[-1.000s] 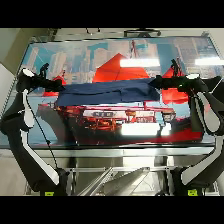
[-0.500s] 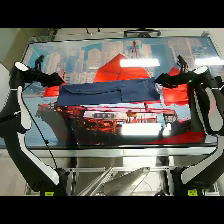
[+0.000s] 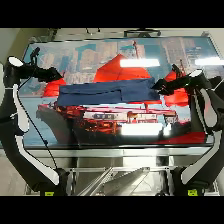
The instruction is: Fold the shirts.
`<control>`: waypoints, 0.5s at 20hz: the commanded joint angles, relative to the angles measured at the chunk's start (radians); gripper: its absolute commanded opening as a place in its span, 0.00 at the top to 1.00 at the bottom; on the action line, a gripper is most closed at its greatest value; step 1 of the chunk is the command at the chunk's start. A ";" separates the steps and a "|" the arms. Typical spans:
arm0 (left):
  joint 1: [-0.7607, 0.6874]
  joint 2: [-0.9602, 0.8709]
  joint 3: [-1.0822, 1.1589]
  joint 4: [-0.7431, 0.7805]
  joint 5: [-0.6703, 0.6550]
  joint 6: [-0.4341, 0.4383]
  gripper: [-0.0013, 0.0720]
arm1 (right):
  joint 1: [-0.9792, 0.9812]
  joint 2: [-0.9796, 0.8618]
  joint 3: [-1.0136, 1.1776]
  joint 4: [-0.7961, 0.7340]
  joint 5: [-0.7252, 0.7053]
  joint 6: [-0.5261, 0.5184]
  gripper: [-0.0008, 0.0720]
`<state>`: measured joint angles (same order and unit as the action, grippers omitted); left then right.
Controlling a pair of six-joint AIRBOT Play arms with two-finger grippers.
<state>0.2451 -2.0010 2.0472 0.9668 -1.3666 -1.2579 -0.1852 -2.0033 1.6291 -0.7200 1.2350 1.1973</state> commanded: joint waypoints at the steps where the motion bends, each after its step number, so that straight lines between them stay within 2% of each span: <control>1: -0.006 0.001 0.000 -0.110 -0.010 0.000 0.52 | 0.047 -0.028 0.000 0.026 -0.023 0.000 0.04; 2: -0.011 0.001 0.000 -0.135 -0.007 0.000 0.52 | 0.057 -0.032 0.000 0.027 -0.034 0.000 0.10; 3: -0.018 0.001 0.000 -0.141 -0.007 0.000 0.52 | 0.064 -0.034 0.001 0.029 -0.039 -0.001 0.30; 4: -0.027 0.001 0.000 -0.142 -0.012 0.000 0.52 | 0.071 -0.034 0.001 0.031 -0.042 -0.001 0.40; 5: -0.041 0.001 0.000 -0.142 -0.019 0.000 0.52 | 0.075 -0.034 0.001 0.040 -0.045 -0.001 0.46; 6: -0.059 0.001 0.000 -0.142 -0.024 0.000 0.52 | 0.076 -0.034 0.001 0.058 -0.045 -0.021 0.74; 7: -0.084 0.001 0.000 -0.142 -0.024 0.001 0.52 | 0.075 -0.034 0.002 0.085 -0.045 -0.043 0.90; 8: -0.112 -0.001 0.000 -0.141 -0.021 0.001 0.52 | 0.075 -0.034 0.002 0.113 -0.045 -0.046 0.96; 9: -0.150 -0.006 0.000 -0.141 -0.014 0.001 0.57 | 0.074 -0.034 0.004 0.127 -0.045 -0.047 0.96; 10: -0.188 -0.016 0.000 -0.141 -0.010 0.001 0.77 | 0.073 -0.033 0.011 0.126 -0.035 -0.046 0.96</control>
<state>0.1337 -2.0045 2.0472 0.8330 -1.3830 -1.2579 -0.1150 -2.0365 1.6321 -0.6445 1.1934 1.1679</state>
